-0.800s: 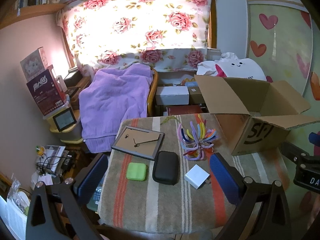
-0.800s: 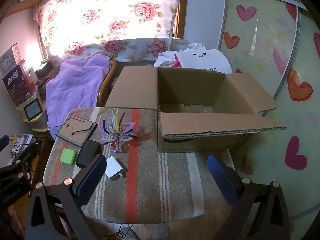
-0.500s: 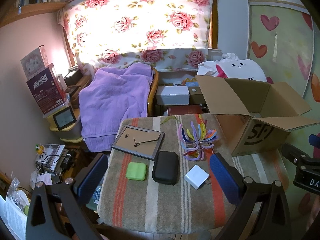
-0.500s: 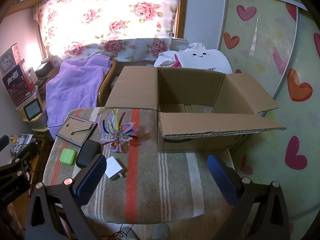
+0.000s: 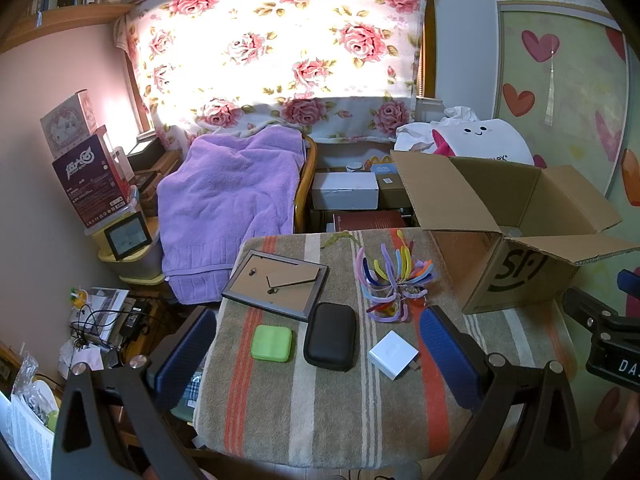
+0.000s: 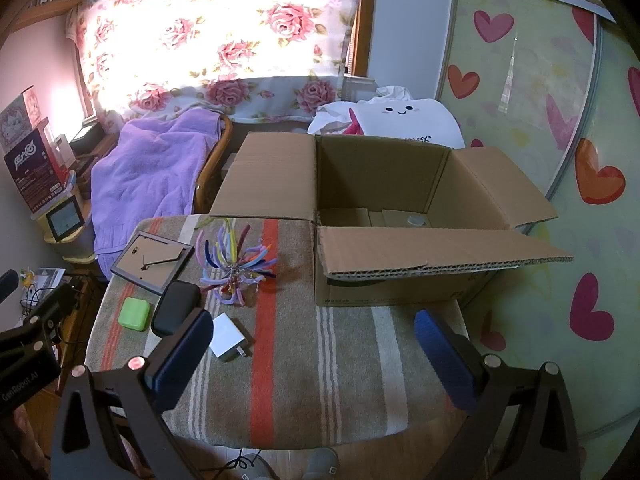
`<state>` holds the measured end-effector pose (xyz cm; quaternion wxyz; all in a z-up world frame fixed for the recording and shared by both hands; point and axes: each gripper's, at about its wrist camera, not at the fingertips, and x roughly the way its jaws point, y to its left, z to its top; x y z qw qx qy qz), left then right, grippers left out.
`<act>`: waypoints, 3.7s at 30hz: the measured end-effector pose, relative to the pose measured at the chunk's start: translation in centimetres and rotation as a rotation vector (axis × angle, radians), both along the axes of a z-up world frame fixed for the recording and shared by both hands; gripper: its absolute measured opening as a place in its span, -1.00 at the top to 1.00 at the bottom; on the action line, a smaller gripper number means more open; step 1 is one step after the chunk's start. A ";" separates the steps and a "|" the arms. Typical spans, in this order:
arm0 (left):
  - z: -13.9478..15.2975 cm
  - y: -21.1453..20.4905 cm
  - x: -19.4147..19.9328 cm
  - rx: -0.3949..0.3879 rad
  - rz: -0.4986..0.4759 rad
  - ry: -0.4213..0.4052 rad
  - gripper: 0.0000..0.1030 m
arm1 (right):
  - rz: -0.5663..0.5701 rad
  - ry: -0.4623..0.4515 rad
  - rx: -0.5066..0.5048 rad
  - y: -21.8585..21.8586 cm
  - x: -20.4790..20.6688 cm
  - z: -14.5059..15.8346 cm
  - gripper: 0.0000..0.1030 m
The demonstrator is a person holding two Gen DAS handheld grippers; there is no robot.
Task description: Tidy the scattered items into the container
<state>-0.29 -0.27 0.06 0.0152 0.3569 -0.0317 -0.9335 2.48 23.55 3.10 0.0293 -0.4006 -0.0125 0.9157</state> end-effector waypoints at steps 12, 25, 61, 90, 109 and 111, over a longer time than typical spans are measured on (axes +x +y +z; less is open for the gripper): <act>-0.1 0.1 0.0 0.003 -0.001 0.002 -0.99 | -0.001 0.005 0.002 -0.1 0.2 -0.1 -0.99; 0.0 0.0 0.2 0.005 0.000 0.002 -0.99 | -0.001 0.003 0.003 -0.2 0.1 0.0 -0.99; -10.8 -4.1 -4.7 0.061 -0.033 -0.068 -0.99 | 0.296 -0.125 -0.092 -7.5 -6.4 -13.8 -1.00; -22.4 -9.7 -11.2 0.046 -0.006 -0.169 -0.99 | 0.434 -0.240 -0.031 -10.1 -12.3 -25.7 -0.93; -25.3 -10.8 -11.9 0.068 -0.029 -0.241 -0.47 | 0.504 -0.285 -0.009 -12.2 -12.0 -27.8 -0.37; -25.4 -10.7 -12.0 0.069 -0.031 -0.238 -0.41 | 0.506 -0.287 -0.017 -12.2 -12.1 -27.9 -0.35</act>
